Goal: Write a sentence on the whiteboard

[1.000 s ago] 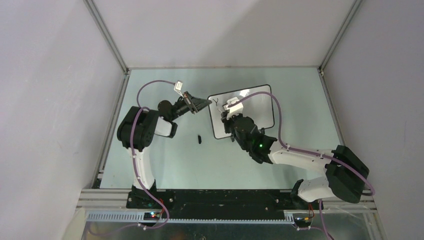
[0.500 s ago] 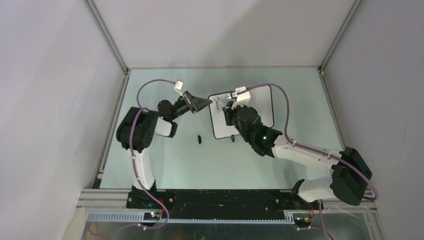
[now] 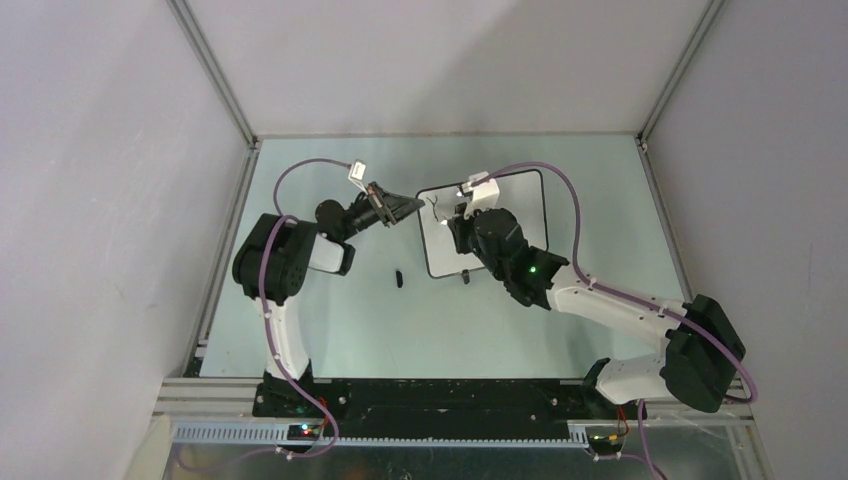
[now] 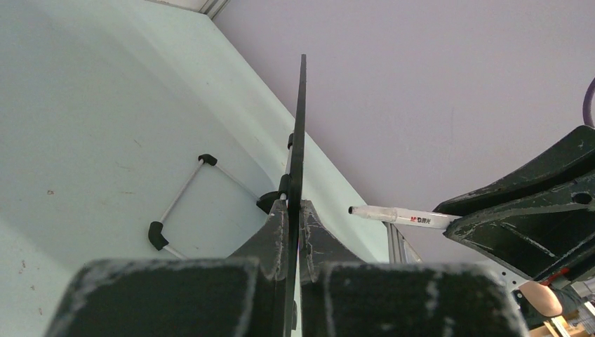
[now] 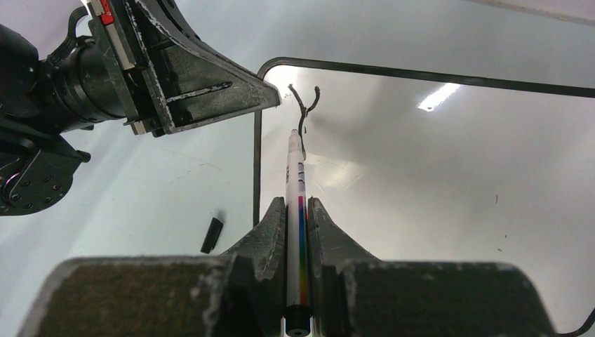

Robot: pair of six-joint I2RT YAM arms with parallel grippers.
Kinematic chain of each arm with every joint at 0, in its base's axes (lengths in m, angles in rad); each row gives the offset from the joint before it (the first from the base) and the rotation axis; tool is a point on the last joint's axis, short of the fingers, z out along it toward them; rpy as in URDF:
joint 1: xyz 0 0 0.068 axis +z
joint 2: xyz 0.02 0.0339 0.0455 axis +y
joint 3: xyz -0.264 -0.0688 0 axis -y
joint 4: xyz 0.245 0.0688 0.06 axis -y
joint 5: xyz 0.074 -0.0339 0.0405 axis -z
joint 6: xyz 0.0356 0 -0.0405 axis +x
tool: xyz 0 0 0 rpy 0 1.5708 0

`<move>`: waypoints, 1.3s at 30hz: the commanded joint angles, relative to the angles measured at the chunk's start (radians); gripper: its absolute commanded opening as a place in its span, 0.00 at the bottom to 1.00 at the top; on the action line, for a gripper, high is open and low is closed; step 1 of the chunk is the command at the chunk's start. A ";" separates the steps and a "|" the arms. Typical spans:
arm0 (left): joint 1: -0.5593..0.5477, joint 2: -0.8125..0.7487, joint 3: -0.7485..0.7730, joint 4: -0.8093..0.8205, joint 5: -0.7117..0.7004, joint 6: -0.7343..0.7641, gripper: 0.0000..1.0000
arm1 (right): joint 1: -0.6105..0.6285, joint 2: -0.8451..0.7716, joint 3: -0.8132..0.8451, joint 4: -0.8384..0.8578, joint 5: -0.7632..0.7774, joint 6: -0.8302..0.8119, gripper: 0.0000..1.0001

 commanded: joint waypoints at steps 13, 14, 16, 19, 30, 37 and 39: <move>-0.009 -0.055 -0.003 0.041 0.004 -0.009 0.00 | -0.014 0.021 0.054 -0.030 0.133 -0.015 0.00; -0.008 -0.058 -0.005 0.040 0.003 -0.008 0.00 | -0.016 0.019 0.054 -0.031 0.141 -0.014 0.00; -0.009 -0.061 -0.006 0.037 0.004 -0.005 0.00 | -0.016 0.016 0.054 -0.036 0.146 -0.015 0.00; -0.007 -0.058 -0.003 0.037 0.005 -0.005 0.00 | -0.004 0.005 0.053 -0.039 0.167 -0.019 0.00; -0.007 -0.031 0.022 0.007 0.023 0.027 0.00 | 0.004 -0.025 0.038 -0.007 0.047 -0.037 0.00; -0.008 -0.019 0.037 -0.031 0.023 0.052 0.00 | -0.015 -0.041 0.093 -0.099 -0.026 -0.033 0.00; -0.007 -0.012 0.041 -0.031 0.027 0.049 0.00 | -0.015 -0.028 0.139 -0.185 -0.026 -0.028 0.00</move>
